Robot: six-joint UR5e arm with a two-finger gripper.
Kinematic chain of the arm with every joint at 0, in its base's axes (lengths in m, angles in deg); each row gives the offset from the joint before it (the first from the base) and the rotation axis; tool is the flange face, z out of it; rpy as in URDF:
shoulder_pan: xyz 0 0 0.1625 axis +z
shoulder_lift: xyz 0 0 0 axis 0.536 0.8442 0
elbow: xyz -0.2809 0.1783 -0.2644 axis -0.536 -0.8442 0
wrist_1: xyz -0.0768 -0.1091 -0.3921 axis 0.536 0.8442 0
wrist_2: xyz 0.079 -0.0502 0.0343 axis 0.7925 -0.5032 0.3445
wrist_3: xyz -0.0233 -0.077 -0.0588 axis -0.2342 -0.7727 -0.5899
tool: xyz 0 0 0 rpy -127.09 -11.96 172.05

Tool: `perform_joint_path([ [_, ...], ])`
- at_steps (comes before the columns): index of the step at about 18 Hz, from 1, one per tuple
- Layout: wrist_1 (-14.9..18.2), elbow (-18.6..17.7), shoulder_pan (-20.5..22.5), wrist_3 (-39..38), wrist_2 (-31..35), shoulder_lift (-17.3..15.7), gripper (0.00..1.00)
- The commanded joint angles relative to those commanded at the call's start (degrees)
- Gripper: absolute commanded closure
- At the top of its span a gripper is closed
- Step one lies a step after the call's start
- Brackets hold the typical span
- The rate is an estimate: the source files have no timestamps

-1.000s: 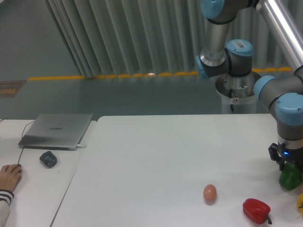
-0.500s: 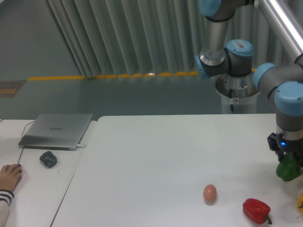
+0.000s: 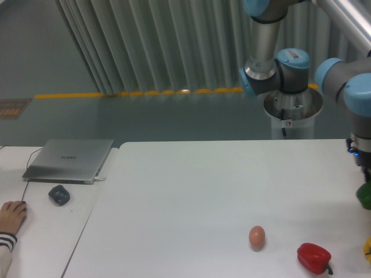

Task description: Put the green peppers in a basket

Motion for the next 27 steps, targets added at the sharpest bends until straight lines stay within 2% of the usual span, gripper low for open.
perform_joint_path([
  [5, -2.29, -0.61, 5.97, 10.02, -4.3, 1.31, 0.65],
  [10, -4.31, -0.7, 8.62, 17.33, -4.31, 1.93, 0.62],
  [11, -4.4, -0.7, 8.88, 17.69, -4.22, 2.02, 0.58],
  [13, -4.4, -0.7, 8.97, 17.69, -4.22, 2.11, 0.41],
  [14, -4.4, -0.7, 9.23, 17.69, -4.22, 2.11, 0.14],
  [15, -4.4, -0.79, 9.24, 17.09, -4.22, 2.11, 0.0],
  [20, -4.57, -0.79, 9.68, 16.03, -4.48, 1.94, 0.0],
  [27, -4.49, -0.88, 9.24, 11.9, -14.05, 0.71, 0.0],
])
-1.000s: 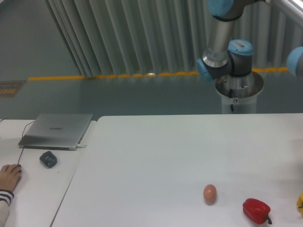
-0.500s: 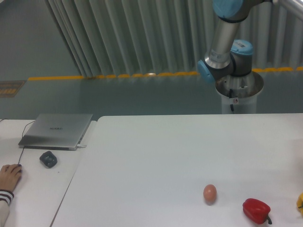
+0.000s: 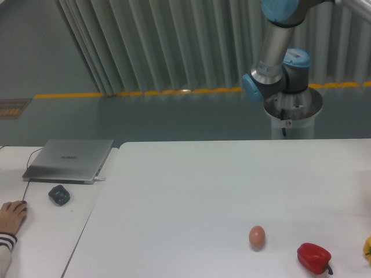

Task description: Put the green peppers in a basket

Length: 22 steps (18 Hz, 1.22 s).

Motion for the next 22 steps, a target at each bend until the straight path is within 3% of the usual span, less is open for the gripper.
perform_joint_path([
  [6, 0.18, 0.0, -4.83, -11.16, 0.16, -0.53, 0.0],
  [13, -0.26, -1.23, -9.67, -16.43, -0.1, -0.35, 0.0],
  [22, -1.05, -2.46, -10.81, -16.97, -0.19, -0.18, 0.0],
])
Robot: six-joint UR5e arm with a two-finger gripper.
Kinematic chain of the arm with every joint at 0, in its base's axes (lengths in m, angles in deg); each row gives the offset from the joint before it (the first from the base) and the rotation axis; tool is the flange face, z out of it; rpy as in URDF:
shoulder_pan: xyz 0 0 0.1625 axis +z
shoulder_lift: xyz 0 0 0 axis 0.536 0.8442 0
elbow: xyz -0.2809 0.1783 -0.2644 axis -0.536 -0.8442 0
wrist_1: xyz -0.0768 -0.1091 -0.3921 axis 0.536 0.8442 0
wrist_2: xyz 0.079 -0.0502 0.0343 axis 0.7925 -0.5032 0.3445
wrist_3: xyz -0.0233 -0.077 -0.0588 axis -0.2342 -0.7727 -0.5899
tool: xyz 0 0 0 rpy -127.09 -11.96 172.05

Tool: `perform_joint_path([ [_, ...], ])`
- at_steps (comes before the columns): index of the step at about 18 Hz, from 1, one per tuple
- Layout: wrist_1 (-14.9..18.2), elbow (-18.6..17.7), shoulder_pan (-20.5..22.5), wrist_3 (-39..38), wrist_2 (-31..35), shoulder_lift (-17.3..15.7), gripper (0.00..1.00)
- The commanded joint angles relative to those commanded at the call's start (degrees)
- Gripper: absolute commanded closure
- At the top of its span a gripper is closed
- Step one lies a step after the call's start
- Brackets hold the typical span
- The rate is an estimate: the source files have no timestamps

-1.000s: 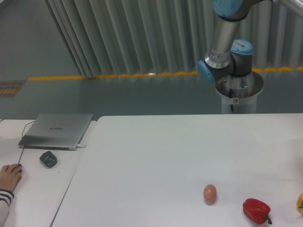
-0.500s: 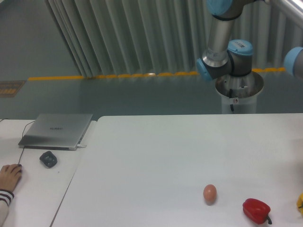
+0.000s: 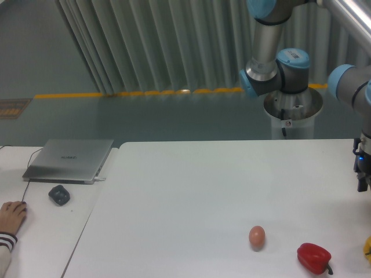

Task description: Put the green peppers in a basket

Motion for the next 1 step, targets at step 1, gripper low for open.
perform_joint_path([
  [1, 0.0, -0.09, 0.0, 0.0, 0.0, 0.0, 0.0],
])
